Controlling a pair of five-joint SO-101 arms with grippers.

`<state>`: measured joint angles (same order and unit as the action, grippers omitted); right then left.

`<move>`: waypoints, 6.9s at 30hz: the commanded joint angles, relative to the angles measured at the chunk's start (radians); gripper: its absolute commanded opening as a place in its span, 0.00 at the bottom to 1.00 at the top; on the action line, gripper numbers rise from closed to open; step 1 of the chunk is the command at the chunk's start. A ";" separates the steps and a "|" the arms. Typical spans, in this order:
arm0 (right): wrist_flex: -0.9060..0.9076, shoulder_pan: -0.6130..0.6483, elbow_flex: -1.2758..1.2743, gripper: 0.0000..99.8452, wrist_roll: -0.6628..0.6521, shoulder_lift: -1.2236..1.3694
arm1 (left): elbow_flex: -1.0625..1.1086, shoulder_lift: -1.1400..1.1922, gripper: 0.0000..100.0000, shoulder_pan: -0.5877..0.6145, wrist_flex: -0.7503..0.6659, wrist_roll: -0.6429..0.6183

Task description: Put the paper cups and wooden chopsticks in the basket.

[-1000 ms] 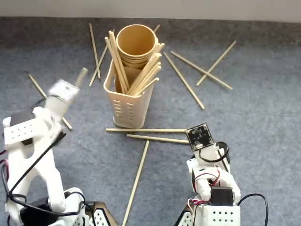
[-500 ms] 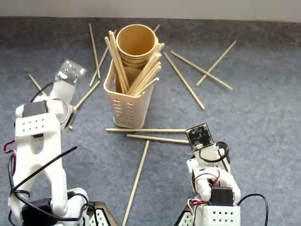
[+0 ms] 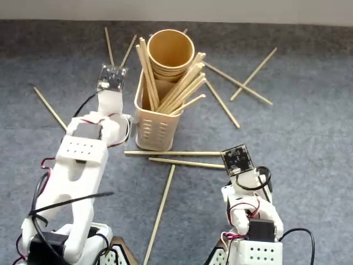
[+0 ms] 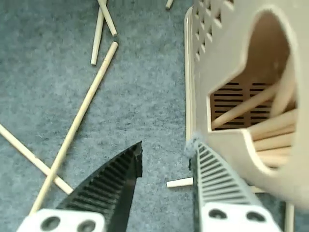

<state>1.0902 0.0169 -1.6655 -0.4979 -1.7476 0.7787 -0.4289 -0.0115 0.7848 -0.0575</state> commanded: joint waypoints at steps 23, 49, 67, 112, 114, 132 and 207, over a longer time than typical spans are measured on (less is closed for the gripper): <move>-0.254 0.369 0.788 0.28 -0.318 1.158 | 0.162 -0.211 0.19 0.294 -0.287 -0.109; -0.259 0.325 0.906 0.28 -0.671 1.646 | 0.226 -0.320 0.19 0.326 -0.292 -0.107; -0.384 0.303 0.891 0.28 -0.672 1.813 | 0.226 -0.326 0.19 0.325 -0.288 -0.107; 0.375 0.581 1.164 0.00 -0.210 0.857 | 0.226 -0.321 0.19 0.328 -0.293 -0.107; 0.228 0.578 1.190 0.00 -0.075 0.834 | 0.226 -0.321 0.19 0.328 -0.293 -0.107; -0.848 0.568 1.434 0.00 0.456 1.247 | 0.228 -0.320 0.19 0.323 -0.293 -0.107; -0.823 0.404 1.148 0.14 0.571 1.133 | 0.228 -0.320 0.19 0.321 -0.293 -0.107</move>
<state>0.2601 0.4127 -0.5823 0.1297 -0.6030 1.0119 -0.7204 0.3092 0.5102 -0.1557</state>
